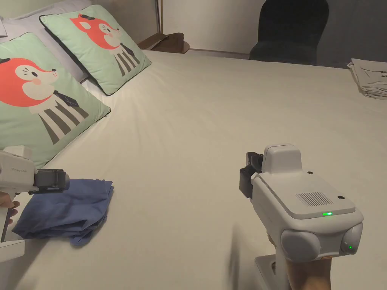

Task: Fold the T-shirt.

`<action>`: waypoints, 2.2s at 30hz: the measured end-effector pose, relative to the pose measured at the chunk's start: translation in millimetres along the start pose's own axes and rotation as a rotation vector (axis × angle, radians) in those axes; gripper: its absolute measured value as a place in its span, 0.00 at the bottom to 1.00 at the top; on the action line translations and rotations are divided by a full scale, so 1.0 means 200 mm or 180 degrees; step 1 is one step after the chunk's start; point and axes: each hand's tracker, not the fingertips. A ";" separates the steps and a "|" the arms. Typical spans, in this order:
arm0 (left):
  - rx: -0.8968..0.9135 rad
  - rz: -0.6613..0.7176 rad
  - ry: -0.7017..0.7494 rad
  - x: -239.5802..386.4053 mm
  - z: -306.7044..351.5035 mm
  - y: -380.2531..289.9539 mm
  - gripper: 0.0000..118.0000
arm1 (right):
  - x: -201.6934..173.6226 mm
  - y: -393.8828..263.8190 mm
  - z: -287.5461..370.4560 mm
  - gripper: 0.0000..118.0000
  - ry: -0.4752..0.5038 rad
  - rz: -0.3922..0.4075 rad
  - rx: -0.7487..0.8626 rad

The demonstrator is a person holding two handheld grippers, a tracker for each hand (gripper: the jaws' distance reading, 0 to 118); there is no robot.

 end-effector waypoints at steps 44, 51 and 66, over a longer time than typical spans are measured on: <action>0.3016 -0.0897 -0.0831 1.92 0.91 -0.85 0.00 | 0.83 0.04 0.98 0.00 -0.1229 0.0102 0.1008; 0.3001 -0.0896 -0.0831 1.92 0.91 -0.86 0.00 | 0.83 0.04 0.97 0.00 -0.1226 0.0105 0.1001; 0.2983 -0.0922 -0.0811 1.91 0.89 -0.86 0.00 | 0.82 0.04 0.95 0.00 -0.1216 0.0120 0.0981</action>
